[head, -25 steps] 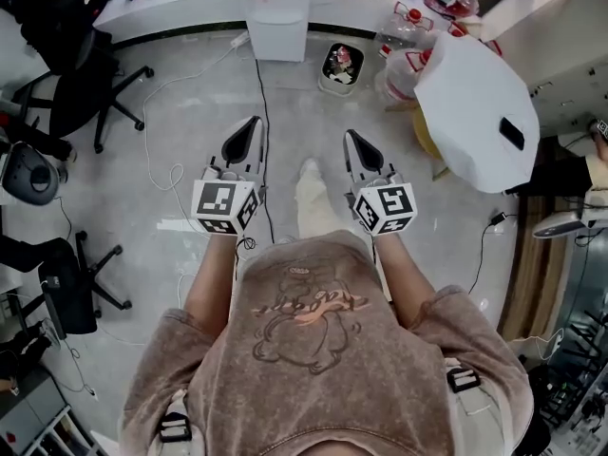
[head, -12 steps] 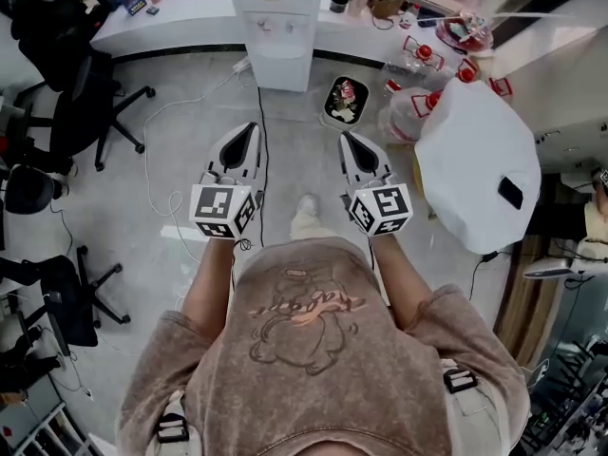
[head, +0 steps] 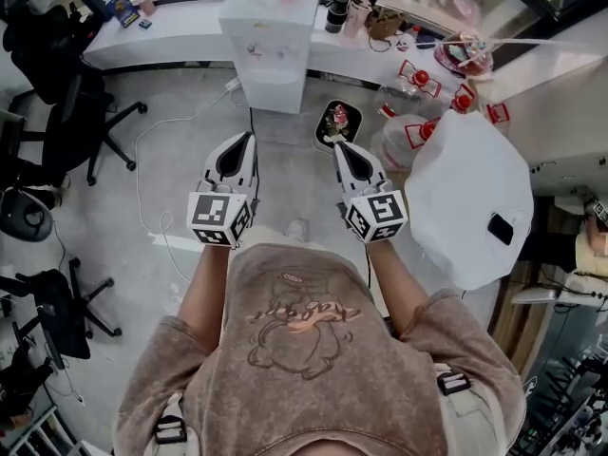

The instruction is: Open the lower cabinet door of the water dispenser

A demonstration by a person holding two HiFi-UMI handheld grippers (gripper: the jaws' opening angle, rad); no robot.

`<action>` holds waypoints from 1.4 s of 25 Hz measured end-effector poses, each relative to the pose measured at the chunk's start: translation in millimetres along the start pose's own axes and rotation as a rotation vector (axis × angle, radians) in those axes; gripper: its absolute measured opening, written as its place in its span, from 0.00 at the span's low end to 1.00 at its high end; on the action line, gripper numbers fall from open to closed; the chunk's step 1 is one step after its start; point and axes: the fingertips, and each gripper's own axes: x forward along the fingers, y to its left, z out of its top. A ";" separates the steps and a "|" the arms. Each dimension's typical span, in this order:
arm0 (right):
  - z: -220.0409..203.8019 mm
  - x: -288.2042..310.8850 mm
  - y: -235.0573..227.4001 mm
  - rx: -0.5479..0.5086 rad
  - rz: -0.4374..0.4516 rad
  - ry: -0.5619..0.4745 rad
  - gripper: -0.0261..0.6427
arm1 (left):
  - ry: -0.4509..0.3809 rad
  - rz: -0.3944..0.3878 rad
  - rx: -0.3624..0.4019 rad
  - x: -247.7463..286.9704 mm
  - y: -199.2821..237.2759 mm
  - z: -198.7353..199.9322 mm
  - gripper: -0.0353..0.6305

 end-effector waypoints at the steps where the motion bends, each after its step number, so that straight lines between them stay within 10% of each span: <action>1: 0.9 4.3 -2.9 0.000 0.001 -0.001 0.05 | 0.000 0.000 0.001 4.4 2.6 0.6 0.07; 19: 0.4 110.6 -46.4 0.009 -0.053 -0.010 0.05 | -0.001 -0.077 0.008 103.2 78.2 3.5 0.07; 35: -118.0 212.7 -108.7 -0.001 -0.080 -0.032 0.05 | 0.002 -0.122 0.012 198.8 146.4 -117.8 0.07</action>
